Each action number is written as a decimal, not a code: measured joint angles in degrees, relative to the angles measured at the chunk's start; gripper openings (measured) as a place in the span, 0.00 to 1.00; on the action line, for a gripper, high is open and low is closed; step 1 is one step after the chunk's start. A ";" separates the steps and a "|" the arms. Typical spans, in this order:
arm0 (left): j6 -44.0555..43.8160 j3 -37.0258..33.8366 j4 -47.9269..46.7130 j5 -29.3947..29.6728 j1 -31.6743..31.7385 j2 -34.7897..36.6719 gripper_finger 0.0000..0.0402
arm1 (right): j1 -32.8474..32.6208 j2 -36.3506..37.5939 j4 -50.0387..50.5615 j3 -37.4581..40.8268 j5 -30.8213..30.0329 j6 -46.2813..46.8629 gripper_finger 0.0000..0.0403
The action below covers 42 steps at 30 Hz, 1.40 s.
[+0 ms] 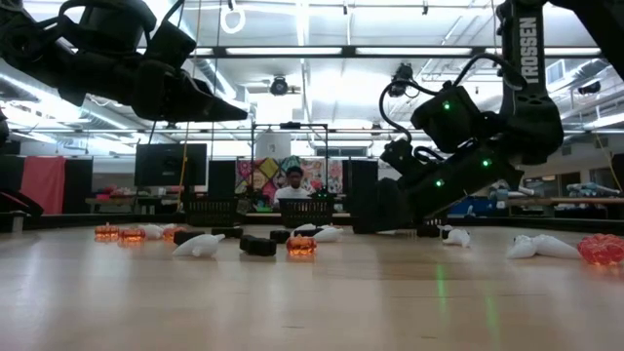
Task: Sort Halloween decoration
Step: Put the orange pumpkin toy into the left black basket
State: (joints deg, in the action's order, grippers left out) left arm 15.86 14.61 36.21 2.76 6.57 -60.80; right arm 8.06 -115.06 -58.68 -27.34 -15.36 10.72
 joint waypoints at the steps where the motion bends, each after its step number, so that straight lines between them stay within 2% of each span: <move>1: 0.00 0.00 0.00 0.00 0.00 0.00 0.63 | 0.00 -0.02 -0.17 0.03 0.05 0.00 0.25; 5: 0.35 0.00 0.10 0.04 0.00 0.00 0.63 | 0.00 0.93 -0.14 -0.57 0.82 2.95 0.25; 10: 0.06 0.00 2.89 0.68 0.00 0.02 0.63 | -0.41 4.31 5.11 -4.98 8.62 5.80 0.25; 16: -4.78 0.00 1.45 5.91 -0.05 0.24 0.63 | -0.38 4.15 21.59 -19.06 10.67 6.27 0.26; 21: -8.10 -0.02 -1.78 6.34 -0.07 0.95 0.63 | -0.40 3.40 34.45 -31.65 10.73 2.62 0.26; 31: -8.81 -0.13 -16.54 7.22 -0.26 13.65 0.63 | 1.63 -3.56 40.37 -48.47 11.76 -2.36 0.27; 38: -9.07 -0.02 -22.08 15.74 -0.61 17.90 0.63 | 4.58 -7.71 43.33 -58.91 14.87 -1.72 0.27; 42: -9.25 0.00 -24.19 22.80 -2.08 21.50 0.63 | 5.81 -10.10 49.76 -65.81 16.19 -1.81 0.27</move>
State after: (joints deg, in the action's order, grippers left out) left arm 6.61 14.61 12.02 25.56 4.49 -39.30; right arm 13.87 -125.16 -8.93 -93.14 0.83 8.91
